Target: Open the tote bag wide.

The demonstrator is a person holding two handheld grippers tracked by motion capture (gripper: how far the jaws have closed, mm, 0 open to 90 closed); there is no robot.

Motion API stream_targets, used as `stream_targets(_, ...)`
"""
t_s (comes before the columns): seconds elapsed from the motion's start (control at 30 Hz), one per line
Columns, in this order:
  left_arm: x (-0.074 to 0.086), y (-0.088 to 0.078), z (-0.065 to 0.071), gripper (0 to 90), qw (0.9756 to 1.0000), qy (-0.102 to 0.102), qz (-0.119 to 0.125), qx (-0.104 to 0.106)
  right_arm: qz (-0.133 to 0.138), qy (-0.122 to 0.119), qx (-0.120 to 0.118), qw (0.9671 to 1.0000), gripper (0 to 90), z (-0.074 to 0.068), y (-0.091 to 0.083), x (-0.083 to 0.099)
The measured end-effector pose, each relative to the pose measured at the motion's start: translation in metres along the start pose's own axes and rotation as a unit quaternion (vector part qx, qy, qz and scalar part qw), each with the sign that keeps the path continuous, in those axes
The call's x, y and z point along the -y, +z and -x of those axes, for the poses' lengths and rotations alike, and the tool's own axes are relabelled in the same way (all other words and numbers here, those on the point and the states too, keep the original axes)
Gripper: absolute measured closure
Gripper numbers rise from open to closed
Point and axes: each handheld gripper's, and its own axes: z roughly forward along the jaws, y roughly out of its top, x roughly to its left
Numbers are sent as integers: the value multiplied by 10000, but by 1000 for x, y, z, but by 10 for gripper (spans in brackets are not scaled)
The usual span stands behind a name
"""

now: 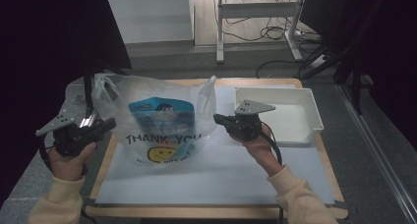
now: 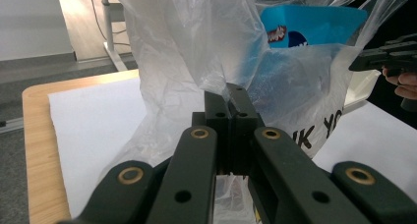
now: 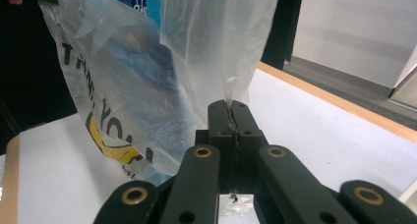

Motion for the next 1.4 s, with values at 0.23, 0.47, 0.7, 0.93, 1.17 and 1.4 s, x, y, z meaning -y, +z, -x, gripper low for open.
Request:
stream_targets(0.23, 6, 0, 0, 900, 10000, -42, 4, 28, -9, 51, -39, 10000, 888, -2, 2, 5)
stream_targets(0.47, 12, 3, -3, 900, 9999, -115, -40, 39, -1, 93, -37, 9999, 888, -1, 4, 9)
stream_targets(0.7, 17, 6, -4, 900, 9998, -142, -99, 42, -1, 115, -16, 9999, 888, -1, 5, 13)
stream_targets(0.93, 24, 11, -8, 900, 9996, -211, -196, 30, -105, 85, -2, 9999, 888, -3, 11, 19)
stream_targets(1.17, 32, 16, -13, 900, 9991, -290, -308, 19, -318, 87, 4, 9995, 888, -4, 19, 28)
stream_targets(1.4, 41, 18, -18, 900, 9984, -394, -395, -7, -448, 93, 6, 9990, 888, -5, 23, 35)
